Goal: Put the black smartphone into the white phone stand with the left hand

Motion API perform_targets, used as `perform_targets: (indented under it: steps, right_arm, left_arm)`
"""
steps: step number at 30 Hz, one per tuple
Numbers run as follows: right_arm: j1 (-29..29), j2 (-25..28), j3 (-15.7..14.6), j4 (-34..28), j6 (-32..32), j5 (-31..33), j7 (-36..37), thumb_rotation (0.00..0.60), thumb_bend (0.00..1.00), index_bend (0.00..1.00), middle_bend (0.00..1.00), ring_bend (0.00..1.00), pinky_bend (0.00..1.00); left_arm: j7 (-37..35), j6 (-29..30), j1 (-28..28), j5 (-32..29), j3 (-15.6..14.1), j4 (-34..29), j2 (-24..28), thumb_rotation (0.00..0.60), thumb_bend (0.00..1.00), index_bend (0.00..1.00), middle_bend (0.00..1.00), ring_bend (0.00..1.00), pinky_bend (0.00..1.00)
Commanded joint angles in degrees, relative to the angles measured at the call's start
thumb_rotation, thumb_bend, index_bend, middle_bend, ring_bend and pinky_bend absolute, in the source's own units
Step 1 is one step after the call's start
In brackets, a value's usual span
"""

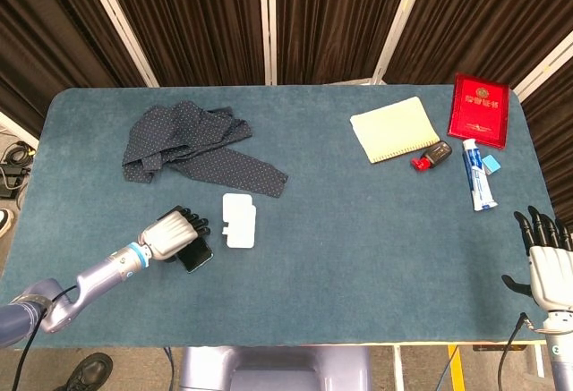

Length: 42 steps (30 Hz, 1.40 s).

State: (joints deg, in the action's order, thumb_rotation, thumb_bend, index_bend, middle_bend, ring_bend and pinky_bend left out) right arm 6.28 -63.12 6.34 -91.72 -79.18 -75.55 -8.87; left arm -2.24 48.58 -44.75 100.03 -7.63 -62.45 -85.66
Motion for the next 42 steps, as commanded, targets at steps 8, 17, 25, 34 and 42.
perform_targets:
  steps: [8, 17, 25, 34, 42]
  right_arm:
    - [0.0, 0.1, -0.1, -0.1, 0.1, 0.0, 0.1, 0.600, 0.00, 0.00, 0.00, 0.00, 0.00]
    - [0.0, 0.4, -0.1, -0.4, 0.1, 0.0, 0.4, 0.600, 0.00, 0.00, 0.00, 0.00, 0.00]
    - [0.0, 0.7, -0.3, -0.9, 0.3, -0.2, 0.8, 0.600, 0.00, 0.00, 0.00, 0.00, 0.00]
    - [0.0, 1.2, -0.1, -1.1, 0.6, 0.5, 1.4, 0.600, 0.00, 0.00, 0.00, 0.00, 0.00]
    - [-0.1, 1.3, 0.2, -0.6, 1.1, 1.4, 2.1, 0.600, 0.00, 0.00, 0.00, 0.00, 0.00]
  left_arm:
    - [0.0, 3.4, 0.6, 0.1, -0.2, 1.4, -0.6, 0.600, 0.02, 0.50, 0.38, 0.41, 0.37]
    - [1.3, 8.5, 0.8, 2.4, -0.8, 0.7, 2.4, 0.600, 0.02, 0.53, 0.39, 0.42, 0.37]
    - [4.1, 21.6, 0.0, 8.8, 0.6, 0.0, 9.2, 0.600, 0.02, 0.54, 0.39, 0.42, 0.38]
    - [5.3, 30.2, -7.0, 17.5, 3.0, 9.3, 9.1, 0.600, 0.02, 0.50, 0.41, 0.43, 0.39]
    - [8.8, 26.0, -13.2, 20.3, 2.9, 14.3, 5.5, 0.600, 0.02, 0.49, 0.40, 0.43, 0.37]
